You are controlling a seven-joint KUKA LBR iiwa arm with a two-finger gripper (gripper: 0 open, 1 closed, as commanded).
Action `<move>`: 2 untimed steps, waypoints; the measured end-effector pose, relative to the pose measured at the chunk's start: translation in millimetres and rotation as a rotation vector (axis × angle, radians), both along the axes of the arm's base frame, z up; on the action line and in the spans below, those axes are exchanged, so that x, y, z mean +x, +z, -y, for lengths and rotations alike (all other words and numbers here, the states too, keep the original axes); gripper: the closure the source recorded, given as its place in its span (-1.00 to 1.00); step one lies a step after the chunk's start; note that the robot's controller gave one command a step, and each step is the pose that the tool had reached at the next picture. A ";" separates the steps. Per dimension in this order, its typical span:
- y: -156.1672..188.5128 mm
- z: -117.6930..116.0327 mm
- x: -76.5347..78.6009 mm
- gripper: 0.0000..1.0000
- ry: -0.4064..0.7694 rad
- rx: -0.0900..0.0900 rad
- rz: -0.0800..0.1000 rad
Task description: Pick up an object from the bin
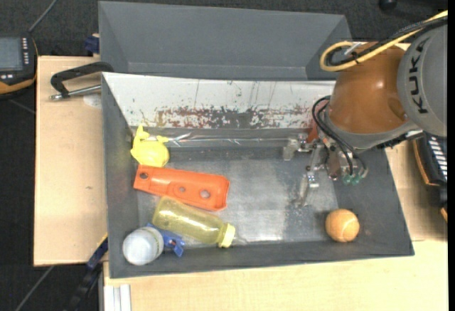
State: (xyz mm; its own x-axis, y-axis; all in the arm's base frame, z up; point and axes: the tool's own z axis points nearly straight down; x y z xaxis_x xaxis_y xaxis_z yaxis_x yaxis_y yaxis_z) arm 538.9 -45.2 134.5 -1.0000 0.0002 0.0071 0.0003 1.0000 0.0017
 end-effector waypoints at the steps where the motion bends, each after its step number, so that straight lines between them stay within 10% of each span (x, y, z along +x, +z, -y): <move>1: 4.6 -0.1 2.0 -1.00 0.001 -0.001 0.009; 2: 5.5 -21.5 26.8 -1.00 0.089 -0.001 0.007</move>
Offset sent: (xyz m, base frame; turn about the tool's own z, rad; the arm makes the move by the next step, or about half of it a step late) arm 0.0508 0.0471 0.0055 -0.1823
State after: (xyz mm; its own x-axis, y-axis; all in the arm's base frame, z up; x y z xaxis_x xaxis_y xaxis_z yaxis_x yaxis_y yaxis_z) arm 565.8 -23.7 139.9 -0.9961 -0.0884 -0.0002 -0.0884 0.9961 0.0000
